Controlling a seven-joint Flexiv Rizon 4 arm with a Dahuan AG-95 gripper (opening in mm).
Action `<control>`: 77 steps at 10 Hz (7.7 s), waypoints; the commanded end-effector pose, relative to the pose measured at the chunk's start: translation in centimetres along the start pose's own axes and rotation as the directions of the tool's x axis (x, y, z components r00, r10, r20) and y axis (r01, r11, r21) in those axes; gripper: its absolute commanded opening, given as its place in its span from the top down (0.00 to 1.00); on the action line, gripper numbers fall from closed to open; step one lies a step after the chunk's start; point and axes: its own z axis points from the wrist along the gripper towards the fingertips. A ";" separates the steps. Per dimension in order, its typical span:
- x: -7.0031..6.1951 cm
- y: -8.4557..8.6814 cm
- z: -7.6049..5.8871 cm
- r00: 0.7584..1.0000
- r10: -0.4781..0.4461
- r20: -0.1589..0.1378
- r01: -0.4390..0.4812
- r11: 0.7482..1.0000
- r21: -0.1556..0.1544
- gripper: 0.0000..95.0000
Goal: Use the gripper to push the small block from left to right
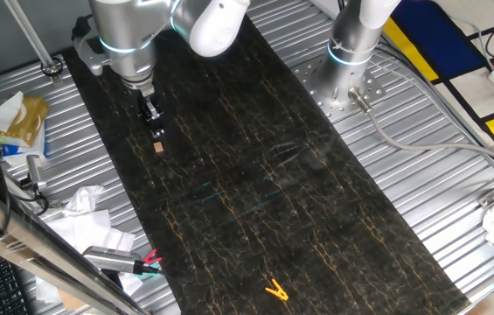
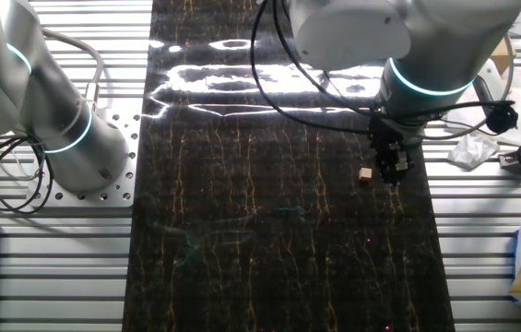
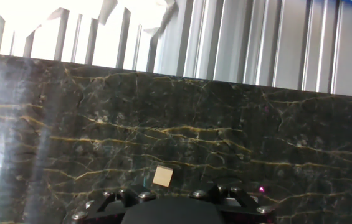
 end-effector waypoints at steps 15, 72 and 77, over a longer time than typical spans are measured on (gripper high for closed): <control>0.1 0.3 3.5 1.000 0.022 0.009 -0.022 0.999 -0.034 0.40; -0.3 1.4 6.4 0.993 0.121 -0.012 -0.122 0.990 -0.067 0.20; -0.3 1.9 6.8 0.991 0.130 -0.016 -0.131 0.990 -0.060 0.00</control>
